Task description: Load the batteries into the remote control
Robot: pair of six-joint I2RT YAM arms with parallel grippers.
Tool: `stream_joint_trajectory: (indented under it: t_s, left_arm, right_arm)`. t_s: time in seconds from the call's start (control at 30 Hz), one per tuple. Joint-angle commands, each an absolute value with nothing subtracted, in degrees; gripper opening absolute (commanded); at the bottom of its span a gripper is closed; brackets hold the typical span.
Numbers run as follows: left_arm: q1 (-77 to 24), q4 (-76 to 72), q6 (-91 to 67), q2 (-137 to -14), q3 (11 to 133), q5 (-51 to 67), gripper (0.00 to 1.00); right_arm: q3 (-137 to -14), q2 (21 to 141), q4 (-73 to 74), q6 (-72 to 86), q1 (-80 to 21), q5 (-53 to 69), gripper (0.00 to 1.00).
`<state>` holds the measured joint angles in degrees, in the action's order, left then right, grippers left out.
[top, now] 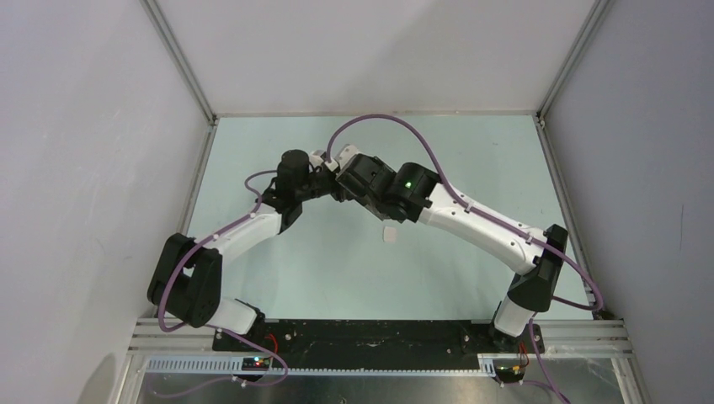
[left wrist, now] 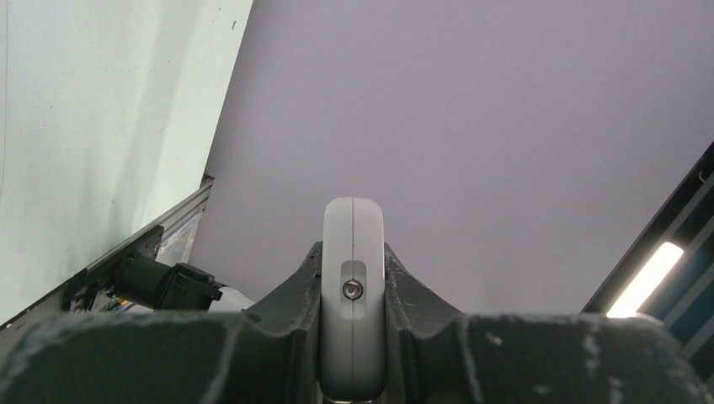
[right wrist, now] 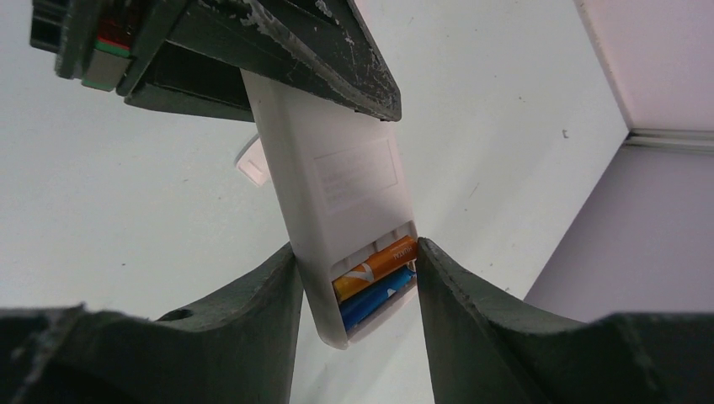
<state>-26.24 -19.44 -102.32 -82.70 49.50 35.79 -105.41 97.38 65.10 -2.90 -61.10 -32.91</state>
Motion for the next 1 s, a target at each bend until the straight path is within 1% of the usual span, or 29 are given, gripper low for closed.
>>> stream_joint_trajectory:
  t_s: [0.0,0.17,0.3,0.43,0.57,0.63,0.7,0.97]
  left_arm:
    - [-26.1,-32.7,-113.2,-78.4,52.9,30.3,0.00]
    - [-25.6,-33.7,-114.0,-78.3,53.0,30.4,0.00]
    - [-25.4,-34.4,-114.6,-78.3,52.7,30.3,0.00]
    - [-25.2,-34.7,-113.6,-78.0,52.4,30.2,0.00]
    - [-24.8,-34.8,-110.4,-77.3,52.2,30.6,0.00]
    - [-24.6,-34.7,-107.9,-77.3,52.1,32.0,0.00]
    - [-24.4,-34.8,-104.5,-77.3,51.5,34.0,0.00]
    - [-24.3,-34.8,-86.6,-79.0,50.3,41.6,0.00]
  right_arm:
    - [-102.2,99.2,61.9,-1.3,-64.9,-23.6,0.53]
    - [-99.7,98.6,60.6,-3.4,-65.8,-22.9,0.54]
    - [-98.0,98.4,59.1,-5.4,-67.0,-24.6,0.54]
    - [-98.3,98.4,58.8,-4.9,-67.2,-26.8,0.55]
    - [-100.3,97.3,59.3,-2.0,-65.5,-27.3,0.58]
    - [-100.9,95.9,59.1,-0.6,-64.1,-25.4,0.61]
    - [-100.9,93.8,57.8,-0.2,-62.4,-23.1,0.67]
    - [-99.8,84.1,50.5,3.3,-57.3,-13.2,0.85]
